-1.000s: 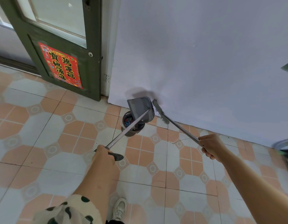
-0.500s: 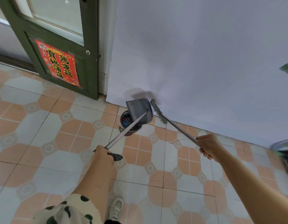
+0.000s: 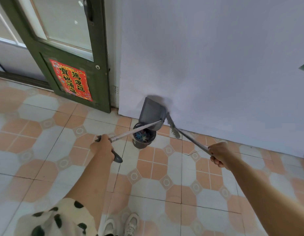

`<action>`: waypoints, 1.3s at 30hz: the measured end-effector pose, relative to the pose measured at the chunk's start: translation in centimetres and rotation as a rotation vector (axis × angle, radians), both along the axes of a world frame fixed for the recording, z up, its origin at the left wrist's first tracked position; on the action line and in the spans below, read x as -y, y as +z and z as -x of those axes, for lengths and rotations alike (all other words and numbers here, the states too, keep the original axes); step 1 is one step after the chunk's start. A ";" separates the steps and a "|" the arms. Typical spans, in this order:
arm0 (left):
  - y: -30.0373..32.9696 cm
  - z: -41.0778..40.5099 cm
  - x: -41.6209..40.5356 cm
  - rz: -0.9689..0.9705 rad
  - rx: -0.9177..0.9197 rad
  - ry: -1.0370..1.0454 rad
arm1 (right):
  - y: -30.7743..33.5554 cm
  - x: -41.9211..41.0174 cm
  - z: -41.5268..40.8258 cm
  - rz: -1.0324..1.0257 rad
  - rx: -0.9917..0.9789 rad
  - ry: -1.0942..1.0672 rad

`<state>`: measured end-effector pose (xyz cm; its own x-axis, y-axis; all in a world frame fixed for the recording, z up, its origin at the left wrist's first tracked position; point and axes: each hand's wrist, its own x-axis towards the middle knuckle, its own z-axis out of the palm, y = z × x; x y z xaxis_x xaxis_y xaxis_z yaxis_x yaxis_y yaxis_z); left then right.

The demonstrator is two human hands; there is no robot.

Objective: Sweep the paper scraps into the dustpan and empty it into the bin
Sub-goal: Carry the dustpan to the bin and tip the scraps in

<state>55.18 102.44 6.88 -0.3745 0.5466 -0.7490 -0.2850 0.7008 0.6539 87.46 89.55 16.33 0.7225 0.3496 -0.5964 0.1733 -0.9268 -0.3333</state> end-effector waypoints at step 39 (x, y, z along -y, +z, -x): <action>11.3 11.3 -13.7 -0.549 -1.117 -1.140 | 0.4 -11.6 15.2 -0.242 -0.380 -0.266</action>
